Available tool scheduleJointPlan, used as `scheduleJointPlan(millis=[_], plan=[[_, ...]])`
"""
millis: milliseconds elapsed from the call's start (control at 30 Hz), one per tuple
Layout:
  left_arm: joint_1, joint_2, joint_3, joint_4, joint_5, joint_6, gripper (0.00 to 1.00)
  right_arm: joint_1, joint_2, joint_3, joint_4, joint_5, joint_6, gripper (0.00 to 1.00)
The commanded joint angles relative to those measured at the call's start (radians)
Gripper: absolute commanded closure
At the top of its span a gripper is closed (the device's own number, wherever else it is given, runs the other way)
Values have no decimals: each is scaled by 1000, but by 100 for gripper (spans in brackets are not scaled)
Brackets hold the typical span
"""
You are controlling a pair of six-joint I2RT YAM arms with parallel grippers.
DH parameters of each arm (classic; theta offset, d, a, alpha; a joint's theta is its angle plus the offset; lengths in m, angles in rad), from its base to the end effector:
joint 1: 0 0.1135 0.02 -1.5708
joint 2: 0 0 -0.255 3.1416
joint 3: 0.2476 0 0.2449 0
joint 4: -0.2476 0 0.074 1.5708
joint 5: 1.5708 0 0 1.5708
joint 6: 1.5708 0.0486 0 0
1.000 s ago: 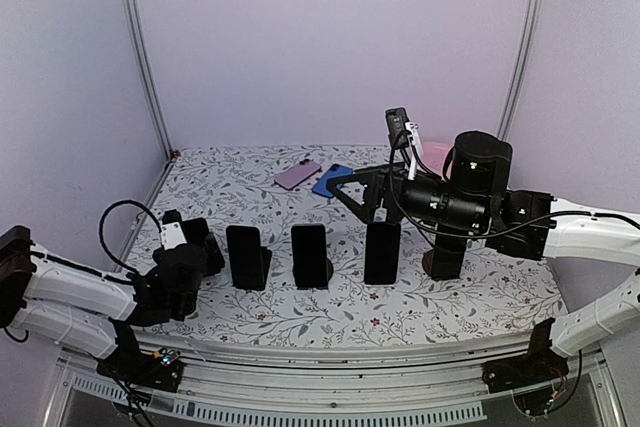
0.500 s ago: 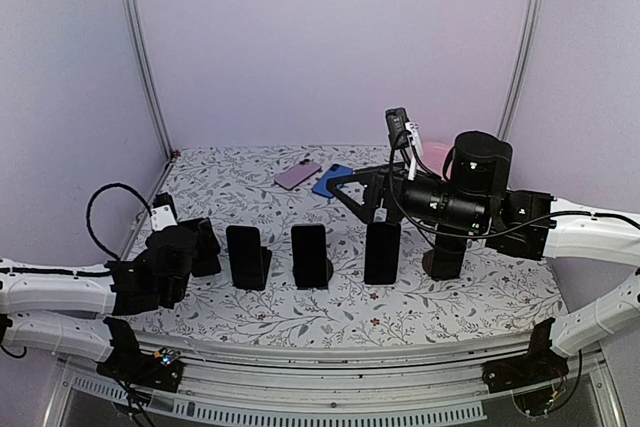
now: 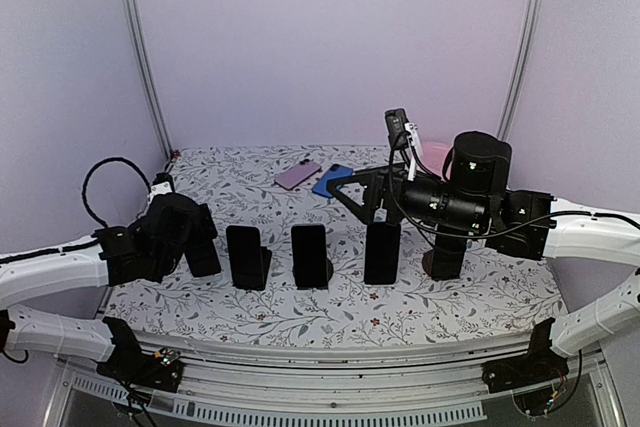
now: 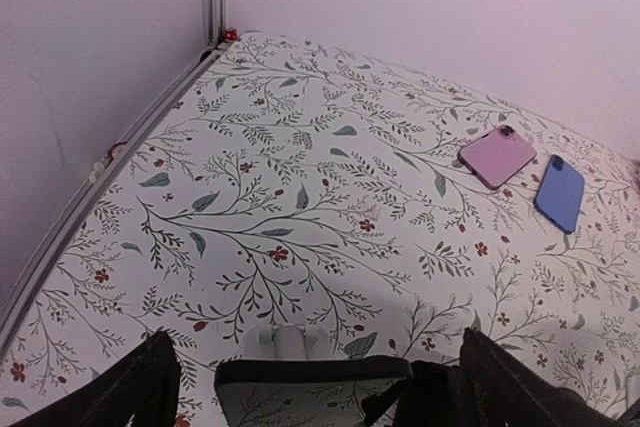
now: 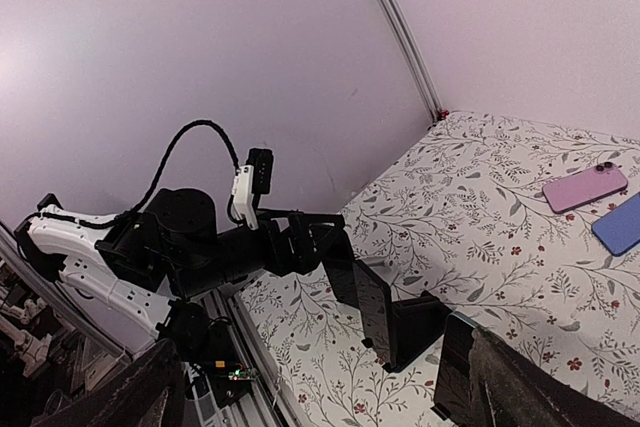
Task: Place the phone on the phone stand
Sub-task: Adjust the phone with the phone stand.
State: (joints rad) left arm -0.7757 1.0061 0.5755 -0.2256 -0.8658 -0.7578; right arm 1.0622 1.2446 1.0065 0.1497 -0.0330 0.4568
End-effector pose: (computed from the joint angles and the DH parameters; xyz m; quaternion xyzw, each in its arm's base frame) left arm 0.1744 -0.1192 0.2200 -0.1779 0.8161 -0.0070 0.5498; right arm 0.1473 0.2674 0.3466 -0.2305 0.7007 0.4737 0.4812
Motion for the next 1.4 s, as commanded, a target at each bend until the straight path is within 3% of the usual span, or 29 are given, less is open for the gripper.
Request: scheduleJointPlan(millis=[0, 467, 1133, 1367], plan=[[39, 18, 53, -94, 88, 21, 3, 7, -7, 24, -2, 9, 9, 1], [96, 111, 112, -108, 147, 79, 3, 7, -20, 15, -1, 7, 8, 1], [163, 195, 103, 12, 229, 155, 3, 6, -27, 21, -5, 8, 1, 1], [175, 213, 87, 37, 235, 170, 13, 7, -26, 20, -7, 10, 0, 1]])
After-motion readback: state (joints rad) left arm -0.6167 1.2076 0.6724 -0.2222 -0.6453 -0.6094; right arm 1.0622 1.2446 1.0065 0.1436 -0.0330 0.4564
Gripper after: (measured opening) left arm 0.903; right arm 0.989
